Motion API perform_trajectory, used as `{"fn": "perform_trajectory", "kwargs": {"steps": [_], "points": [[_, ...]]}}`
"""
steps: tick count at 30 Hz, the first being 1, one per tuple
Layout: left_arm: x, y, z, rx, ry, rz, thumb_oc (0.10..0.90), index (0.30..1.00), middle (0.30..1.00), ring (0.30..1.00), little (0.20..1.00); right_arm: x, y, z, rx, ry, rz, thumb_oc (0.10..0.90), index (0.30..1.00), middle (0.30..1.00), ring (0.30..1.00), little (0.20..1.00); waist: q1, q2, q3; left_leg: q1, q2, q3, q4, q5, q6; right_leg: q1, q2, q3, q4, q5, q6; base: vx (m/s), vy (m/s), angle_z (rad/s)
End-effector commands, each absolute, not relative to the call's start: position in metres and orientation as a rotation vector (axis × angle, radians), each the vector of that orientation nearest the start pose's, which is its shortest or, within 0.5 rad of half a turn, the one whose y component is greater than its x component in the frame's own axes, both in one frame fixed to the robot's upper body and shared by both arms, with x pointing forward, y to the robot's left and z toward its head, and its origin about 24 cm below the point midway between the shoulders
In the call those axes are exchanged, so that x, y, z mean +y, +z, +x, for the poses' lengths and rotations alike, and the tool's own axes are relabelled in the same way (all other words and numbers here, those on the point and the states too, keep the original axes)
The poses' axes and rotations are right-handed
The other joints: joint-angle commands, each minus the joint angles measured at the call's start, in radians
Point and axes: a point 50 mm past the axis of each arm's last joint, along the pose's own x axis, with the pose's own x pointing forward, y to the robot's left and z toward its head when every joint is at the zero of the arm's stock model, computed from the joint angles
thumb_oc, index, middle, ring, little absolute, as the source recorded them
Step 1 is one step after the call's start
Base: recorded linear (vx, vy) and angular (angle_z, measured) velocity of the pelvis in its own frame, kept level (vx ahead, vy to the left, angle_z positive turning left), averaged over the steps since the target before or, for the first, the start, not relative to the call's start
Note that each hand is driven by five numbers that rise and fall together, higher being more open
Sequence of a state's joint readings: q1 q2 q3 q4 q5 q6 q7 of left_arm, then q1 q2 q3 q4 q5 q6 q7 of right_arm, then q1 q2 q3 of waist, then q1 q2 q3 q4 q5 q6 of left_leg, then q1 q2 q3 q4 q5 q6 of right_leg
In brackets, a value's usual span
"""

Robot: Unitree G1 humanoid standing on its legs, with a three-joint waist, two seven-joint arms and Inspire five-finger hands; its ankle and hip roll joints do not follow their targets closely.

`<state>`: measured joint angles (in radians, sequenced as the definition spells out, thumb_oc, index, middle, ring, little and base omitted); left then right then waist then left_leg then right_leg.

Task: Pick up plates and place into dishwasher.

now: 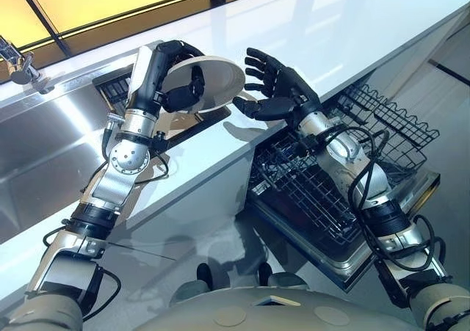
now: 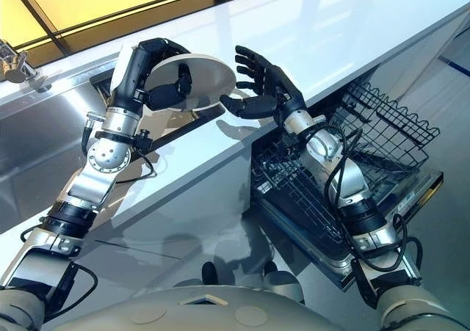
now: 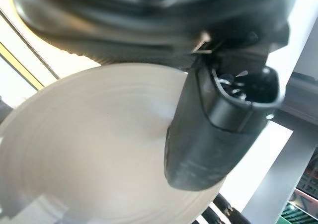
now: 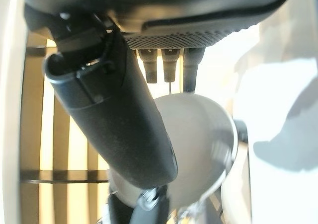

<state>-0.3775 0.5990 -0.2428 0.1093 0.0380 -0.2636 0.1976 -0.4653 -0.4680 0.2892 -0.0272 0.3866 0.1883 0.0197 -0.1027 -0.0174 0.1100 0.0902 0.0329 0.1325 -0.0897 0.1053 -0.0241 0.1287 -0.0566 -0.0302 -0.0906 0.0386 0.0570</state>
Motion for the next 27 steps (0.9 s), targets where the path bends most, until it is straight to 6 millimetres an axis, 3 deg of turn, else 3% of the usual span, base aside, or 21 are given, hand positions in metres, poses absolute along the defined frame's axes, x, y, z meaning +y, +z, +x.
{"fn": "perform_trajectory", "kwargs": {"steps": [1,8,14,20,24,27], "points": [[0.134,0.213,0.299,-0.861,-0.243,0.492,0.1,0.3,0.3,0.3,0.2,-0.117,0.221,0.324,-0.531,0.33,-0.236,0.8,0.9,0.9,0.9,0.9,0.014,0.01,-0.11,0.017,-0.056,0.006,0.002,-0.108,0.027,-0.063,0.078,-0.028,0.046,-0.018,0.029,0.0,0.0,0.0],[0.131,0.212,0.297,-0.864,-0.227,0.494,0.1,0.3,0.3,0.3,0.2,-0.125,0.217,0.329,-0.522,0.244,-0.275,0.8,0.9,0.9,0.9,0.9,0.018,0.013,-0.106,0.015,-0.056,-0.003,0.002,-0.107,0.028,-0.061,0.08,-0.026,0.046,-0.019,0.026,0.0,0.0,0.02],[0.133,0.211,0.298,-0.854,-0.23,0.491,0.1,0.3,0.3,0.3,0.2,-0.11,0.203,0.332,-0.375,0.415,-0.128,0.8,0.9,0.9,0.9,0.9,0.029,0.01,-0.106,0.014,-0.054,-0.012,0.002,-0.103,0.024,-0.06,0.08,-0.036,0.048,-0.023,0.022,0.0,-0.009,0.03],[0.136,0.211,0.301,-0.839,-0.216,0.493,0.1,0.3,0.3,0.3,0.2,-0.11,0.2,0.332,-0.344,0.438,-0.081,0.8,0.9,0.9,0.9,0.9,0.028,0.007,-0.107,0.014,-0.053,-0.012,0.002,-0.103,0.024,-0.057,0.08,-0.041,0.045,-0.021,0.022,0.0,-0.012,0.04],[0.14,0.209,0.302,-0.834,-0.207,0.497,0.1,0.3,0.3,0.3,0.2,-0.105,0.183,0.331,-0.193,0.584,-0.034,0.8,0.9,0.9,0.9,0.9,0.025,0.004,-0.109,0.015,-0.052,-0.011,0.002,-0.104,0.024,-0.059,0.079,-0.043,0.048,-0.023,0.023,0.0,0.0,0.0],[0.143,0.209,0.303,-0.824,-0.212,0.501,0.1,0.3,0.3,0.3,0.2,-0.104,0.185,0.329,-0.187,0.659,0.028,0.8,0.9,0.9,0.9,0.9,0.025,-0.002,-0.11,0.016,-0.051,-0.009,0.002,-0.102,0.023,-0.058,0.079,-0.046,0.047,-0.021,0.023,0.0,0.0,0.0]]}}
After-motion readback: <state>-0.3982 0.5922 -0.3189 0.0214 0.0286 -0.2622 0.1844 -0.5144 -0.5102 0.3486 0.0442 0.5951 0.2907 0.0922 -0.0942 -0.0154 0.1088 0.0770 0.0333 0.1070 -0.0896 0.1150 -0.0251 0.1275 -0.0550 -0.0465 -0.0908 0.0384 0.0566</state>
